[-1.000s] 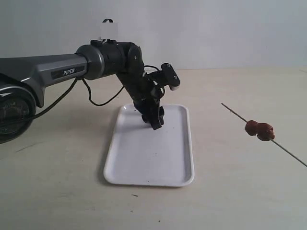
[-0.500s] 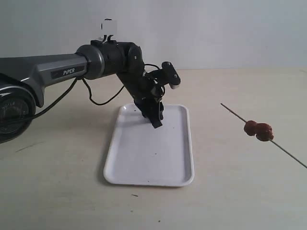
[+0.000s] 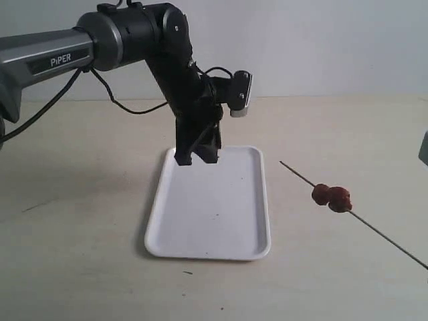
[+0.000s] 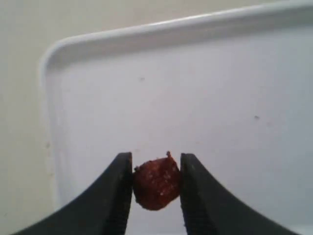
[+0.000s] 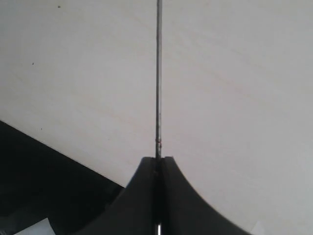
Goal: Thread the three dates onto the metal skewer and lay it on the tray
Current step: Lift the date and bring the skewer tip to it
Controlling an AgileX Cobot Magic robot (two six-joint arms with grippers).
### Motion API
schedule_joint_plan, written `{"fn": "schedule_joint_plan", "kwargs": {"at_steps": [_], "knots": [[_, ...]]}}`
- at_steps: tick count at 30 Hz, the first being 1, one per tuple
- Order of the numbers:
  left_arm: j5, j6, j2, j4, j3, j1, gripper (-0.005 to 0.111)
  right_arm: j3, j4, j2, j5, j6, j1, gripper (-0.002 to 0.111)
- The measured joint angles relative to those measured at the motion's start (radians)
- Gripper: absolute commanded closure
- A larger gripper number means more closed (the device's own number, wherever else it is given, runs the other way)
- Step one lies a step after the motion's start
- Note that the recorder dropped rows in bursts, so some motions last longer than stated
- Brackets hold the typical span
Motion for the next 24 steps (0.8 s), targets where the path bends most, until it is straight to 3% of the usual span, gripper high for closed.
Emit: {"fn": "schedule_joint_plan", "kwargs": {"at_steps": [5, 10, 24], "knots": [[0.046, 0.131, 0.0, -0.053, 0.006, 0.0, 0.073, 0.0, 0.113, 0.001, 0.0, -0.088, 0.0, 0.108], [0.047, 0.394, -0.028, -0.134, 0.006, -0.001, 0.073, 0.0, 0.127, 0.026, 0.0, -0.118, 0.0, 0.108], [0.047, 0.61, -0.058, -0.172, 0.006, -0.001, 0.073, 0.0, 0.117, 0.15, -0.131, -0.122, 0.0, 0.108]]}}
